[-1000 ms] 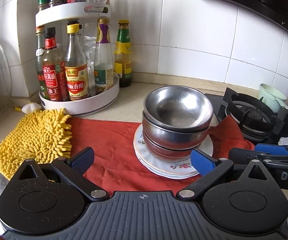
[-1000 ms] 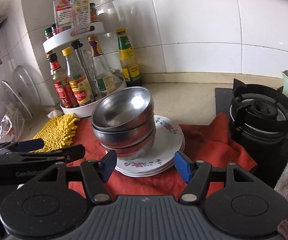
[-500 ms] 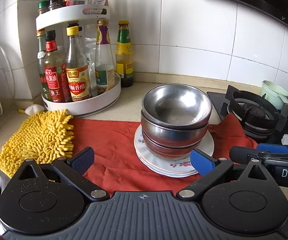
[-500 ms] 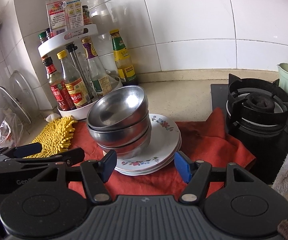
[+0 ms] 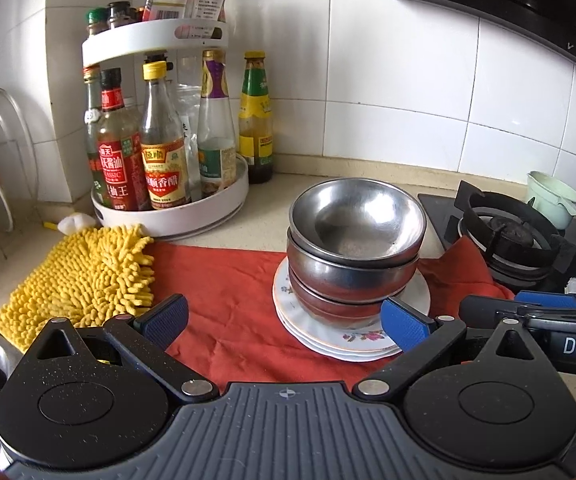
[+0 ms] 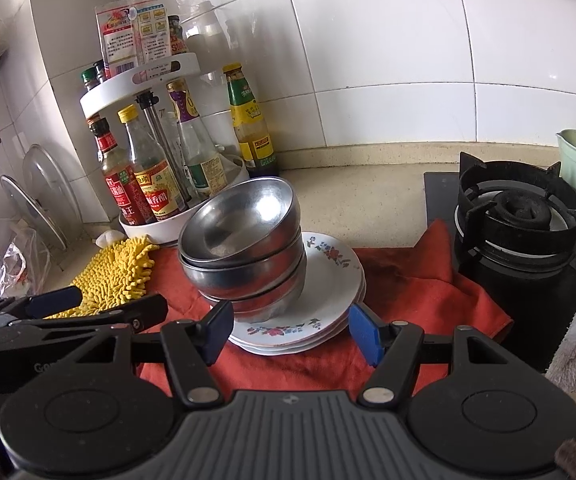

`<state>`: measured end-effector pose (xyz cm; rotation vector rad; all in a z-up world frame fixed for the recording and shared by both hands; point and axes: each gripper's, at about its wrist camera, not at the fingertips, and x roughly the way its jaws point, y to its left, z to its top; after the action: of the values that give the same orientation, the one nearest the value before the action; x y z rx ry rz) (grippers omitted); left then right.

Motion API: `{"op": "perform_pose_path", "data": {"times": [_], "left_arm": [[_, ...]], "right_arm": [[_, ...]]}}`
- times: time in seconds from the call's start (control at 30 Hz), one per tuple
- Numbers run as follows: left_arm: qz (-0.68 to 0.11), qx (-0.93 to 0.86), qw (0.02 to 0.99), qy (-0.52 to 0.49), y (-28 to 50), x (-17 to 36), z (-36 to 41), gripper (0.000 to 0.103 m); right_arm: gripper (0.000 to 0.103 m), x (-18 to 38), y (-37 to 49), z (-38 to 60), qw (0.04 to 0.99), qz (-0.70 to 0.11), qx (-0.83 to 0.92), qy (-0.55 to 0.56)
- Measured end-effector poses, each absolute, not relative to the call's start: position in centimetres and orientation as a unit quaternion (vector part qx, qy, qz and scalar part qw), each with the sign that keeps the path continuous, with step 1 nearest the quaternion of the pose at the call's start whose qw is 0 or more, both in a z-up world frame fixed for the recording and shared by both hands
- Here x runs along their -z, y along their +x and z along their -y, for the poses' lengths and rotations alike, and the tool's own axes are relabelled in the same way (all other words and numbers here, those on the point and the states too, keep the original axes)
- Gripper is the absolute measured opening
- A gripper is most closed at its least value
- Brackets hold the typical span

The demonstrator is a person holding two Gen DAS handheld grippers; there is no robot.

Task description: Organize plates and bowls

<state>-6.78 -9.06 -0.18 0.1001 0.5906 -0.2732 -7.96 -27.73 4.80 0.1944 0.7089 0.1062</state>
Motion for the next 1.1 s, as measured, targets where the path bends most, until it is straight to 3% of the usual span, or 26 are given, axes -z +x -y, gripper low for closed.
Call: {"op": "perform_pose_path", "data": {"times": [1.1], "left_arm": [[-0.275, 0.145, 0.949, 0.049, -7.60, -0.17, 8.28, 0.103]], "right_arm": [[0.067, -4.79, -8.44, 27.68, 0.932, -0.346, -0.052, 0.095]]}}
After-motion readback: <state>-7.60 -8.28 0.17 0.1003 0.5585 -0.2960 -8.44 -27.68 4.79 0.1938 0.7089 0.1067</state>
